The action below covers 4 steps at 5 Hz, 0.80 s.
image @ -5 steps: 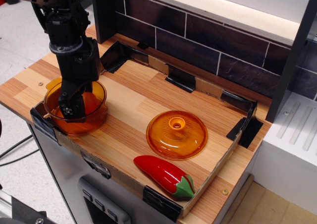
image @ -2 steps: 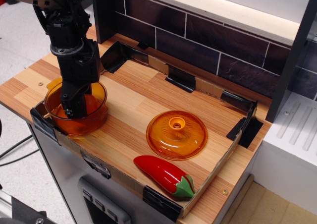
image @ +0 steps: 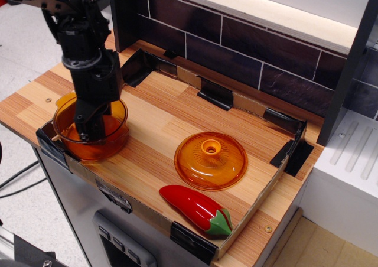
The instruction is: Take carrot out of pot
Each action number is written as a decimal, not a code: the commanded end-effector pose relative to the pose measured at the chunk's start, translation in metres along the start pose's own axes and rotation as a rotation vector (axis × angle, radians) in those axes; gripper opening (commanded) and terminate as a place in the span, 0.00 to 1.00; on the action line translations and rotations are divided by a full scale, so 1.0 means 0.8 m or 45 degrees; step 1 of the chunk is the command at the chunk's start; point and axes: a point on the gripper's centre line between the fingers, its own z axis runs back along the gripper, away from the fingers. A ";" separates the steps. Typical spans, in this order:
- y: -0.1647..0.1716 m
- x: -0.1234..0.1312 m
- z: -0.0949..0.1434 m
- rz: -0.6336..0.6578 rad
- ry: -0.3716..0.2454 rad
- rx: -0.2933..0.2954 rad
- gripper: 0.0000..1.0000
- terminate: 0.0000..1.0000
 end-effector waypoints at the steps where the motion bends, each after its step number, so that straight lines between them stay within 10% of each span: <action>1: 0.031 -0.005 0.097 0.167 -0.174 0.098 0.00 0.00; 3: 0.073 0.019 0.138 0.351 -0.282 0.129 0.00 0.00; 4: 0.098 0.048 0.099 0.376 -0.196 0.121 0.00 0.00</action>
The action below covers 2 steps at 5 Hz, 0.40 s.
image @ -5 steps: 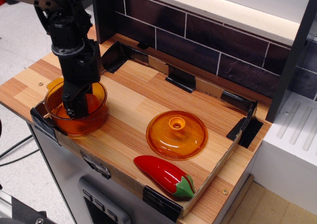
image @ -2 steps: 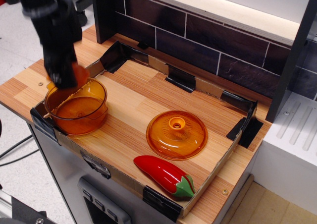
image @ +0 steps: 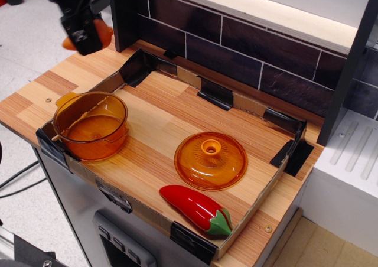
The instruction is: Take carrot out of pot
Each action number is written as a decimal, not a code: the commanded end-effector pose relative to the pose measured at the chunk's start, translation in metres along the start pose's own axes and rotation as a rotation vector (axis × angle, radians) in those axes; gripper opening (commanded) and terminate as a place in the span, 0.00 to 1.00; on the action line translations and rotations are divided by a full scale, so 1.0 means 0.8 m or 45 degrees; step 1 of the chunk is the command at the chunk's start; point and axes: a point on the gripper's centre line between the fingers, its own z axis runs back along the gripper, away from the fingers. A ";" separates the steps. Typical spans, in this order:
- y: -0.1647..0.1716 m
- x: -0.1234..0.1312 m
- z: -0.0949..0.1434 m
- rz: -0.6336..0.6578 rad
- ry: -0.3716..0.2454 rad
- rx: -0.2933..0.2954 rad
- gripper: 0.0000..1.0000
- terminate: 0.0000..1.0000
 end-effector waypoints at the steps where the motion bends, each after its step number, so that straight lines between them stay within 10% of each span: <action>1: 0.024 0.043 -0.072 0.008 0.152 0.066 0.00 0.00; 2: 0.029 0.051 -0.098 0.067 0.197 0.026 0.00 0.00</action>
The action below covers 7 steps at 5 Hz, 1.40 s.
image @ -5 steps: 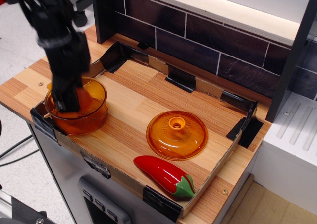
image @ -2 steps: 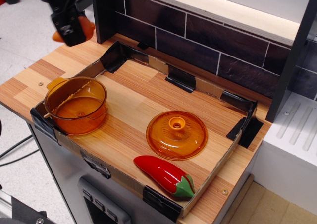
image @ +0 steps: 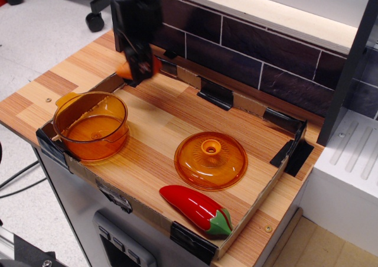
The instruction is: Take carrot out of pot
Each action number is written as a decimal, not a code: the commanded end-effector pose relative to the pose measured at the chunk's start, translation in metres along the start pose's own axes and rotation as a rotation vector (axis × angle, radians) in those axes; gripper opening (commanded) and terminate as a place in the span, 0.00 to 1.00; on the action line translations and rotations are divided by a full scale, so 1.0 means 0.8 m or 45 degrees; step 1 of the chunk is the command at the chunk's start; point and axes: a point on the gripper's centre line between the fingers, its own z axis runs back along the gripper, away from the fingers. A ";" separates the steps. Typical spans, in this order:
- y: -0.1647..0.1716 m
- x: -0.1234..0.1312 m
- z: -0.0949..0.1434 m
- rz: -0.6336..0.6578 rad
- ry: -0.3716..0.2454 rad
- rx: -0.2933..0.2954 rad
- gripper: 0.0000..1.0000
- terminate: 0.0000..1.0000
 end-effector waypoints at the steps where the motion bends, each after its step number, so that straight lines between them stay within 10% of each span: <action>1: 0.025 0.012 -0.009 0.057 0.005 0.022 0.00 0.00; 2: 0.026 0.008 -0.014 0.072 0.029 0.001 0.00 0.00; 3: 0.030 0.000 -0.014 0.073 0.063 -0.025 1.00 0.00; 7: 0.030 0.001 0.071 0.142 -0.069 0.134 1.00 0.00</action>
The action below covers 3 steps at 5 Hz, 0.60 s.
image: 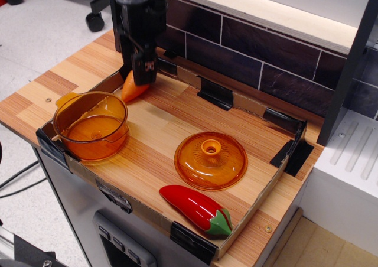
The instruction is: Take carrot out of pot
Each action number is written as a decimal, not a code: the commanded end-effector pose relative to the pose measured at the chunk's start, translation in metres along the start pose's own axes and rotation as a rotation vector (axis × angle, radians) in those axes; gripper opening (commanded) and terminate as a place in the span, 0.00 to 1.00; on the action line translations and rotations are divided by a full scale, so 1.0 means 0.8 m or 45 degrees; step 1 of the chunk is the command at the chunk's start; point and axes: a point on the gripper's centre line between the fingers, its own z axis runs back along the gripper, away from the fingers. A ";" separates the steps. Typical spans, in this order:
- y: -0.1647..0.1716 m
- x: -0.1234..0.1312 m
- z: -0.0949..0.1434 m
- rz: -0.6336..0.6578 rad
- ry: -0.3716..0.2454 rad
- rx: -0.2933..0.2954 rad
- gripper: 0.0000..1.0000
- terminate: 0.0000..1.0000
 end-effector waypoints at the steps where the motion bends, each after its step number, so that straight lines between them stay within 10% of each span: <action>1: -0.011 0.002 0.101 0.041 -0.189 0.197 1.00 0.00; 2: -0.023 0.003 0.118 0.041 -0.173 0.148 1.00 0.00; 3: -0.023 0.003 0.118 0.041 -0.173 0.148 1.00 1.00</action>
